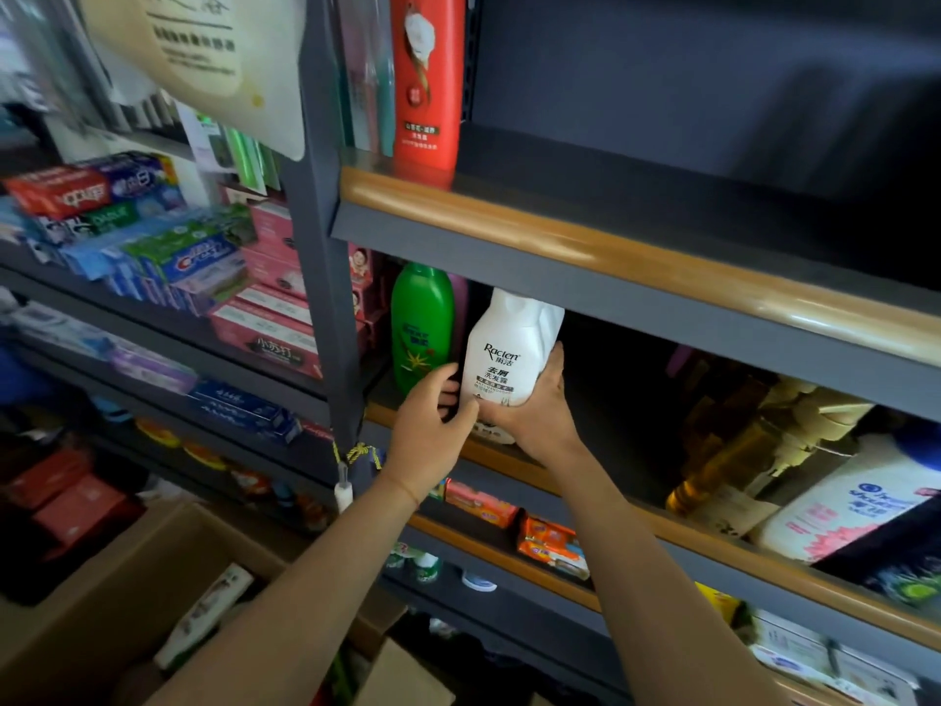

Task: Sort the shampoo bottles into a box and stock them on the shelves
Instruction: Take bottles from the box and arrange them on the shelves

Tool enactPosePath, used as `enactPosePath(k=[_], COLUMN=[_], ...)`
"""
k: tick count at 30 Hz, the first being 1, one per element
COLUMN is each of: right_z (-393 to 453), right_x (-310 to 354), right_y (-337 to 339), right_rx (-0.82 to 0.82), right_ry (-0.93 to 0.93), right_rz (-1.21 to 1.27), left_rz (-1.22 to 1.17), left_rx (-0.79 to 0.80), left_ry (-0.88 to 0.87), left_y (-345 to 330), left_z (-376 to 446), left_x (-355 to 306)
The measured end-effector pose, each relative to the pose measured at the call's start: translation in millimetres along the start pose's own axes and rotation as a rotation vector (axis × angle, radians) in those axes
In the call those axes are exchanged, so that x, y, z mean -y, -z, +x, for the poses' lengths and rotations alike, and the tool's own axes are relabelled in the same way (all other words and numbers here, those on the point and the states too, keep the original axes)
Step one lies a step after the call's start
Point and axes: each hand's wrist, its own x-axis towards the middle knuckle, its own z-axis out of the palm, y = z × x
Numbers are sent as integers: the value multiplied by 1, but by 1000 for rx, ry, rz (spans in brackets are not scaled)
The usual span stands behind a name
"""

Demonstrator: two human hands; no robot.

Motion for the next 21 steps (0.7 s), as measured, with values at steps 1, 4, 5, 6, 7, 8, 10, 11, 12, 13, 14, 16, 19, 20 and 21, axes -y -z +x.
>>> enactPosePath(k=[1, 4, 5, 6, 7, 8, 10, 11, 12, 13, 14, 16, 19, 20, 21], right_z=[1, 1, 0, -2, -7, -14, -38, -55, -74, -93, -110, -135, -153, -157, -160], right_x=[1, 7, 10, 13, 16, 21, 32, 35, 37, 39, 41, 38, 17, 8, -4], right_y=[-2, -4, -4, -2, 1, 4, 7, 6, 4, -2, -12, -44, -121, -151, -182], right_rx=[2, 5, 9, 22, 40, 49, -7, -87, -197, -314, -391, -334, 71, 213, 350], right_ry=[-5, -34, -42, -51, -65, -85, -103, -69, -8, 63, 130, 200, 177, 126, 49], right_rz=[-3, -16, -23, -30, -38, -43, -32, -22, -3, 23, 58, 125, 55, 13, -36], left_rz=[1, 2, -6, -10, -14, -16, -9, -6, -4, -5, -6, 5, 64, 89, 130], left_rx=[9, 13, 12, 10, 4, -12, -80, -113, -133, -141, -139, -139, -208, -238, -252], left_ry=[-5, -13, -19, -22, -19, -6, 21, 29, 43, 66, 107, 223, 403, 446, 495], left_y=[0, 2, 2, 3, 4, 7, 16, 22, 29, 36, 44, 61, 98, 112, 127], left_z=[1, 1, 0, -1, -3, -7, -17, -24, -33, -42, -53, -77, -126, -143, -160], left_x=[0, -2, -3, -4, -5, -6, -1, 6, 14, 26, 42, 80, 138, 157, 175])
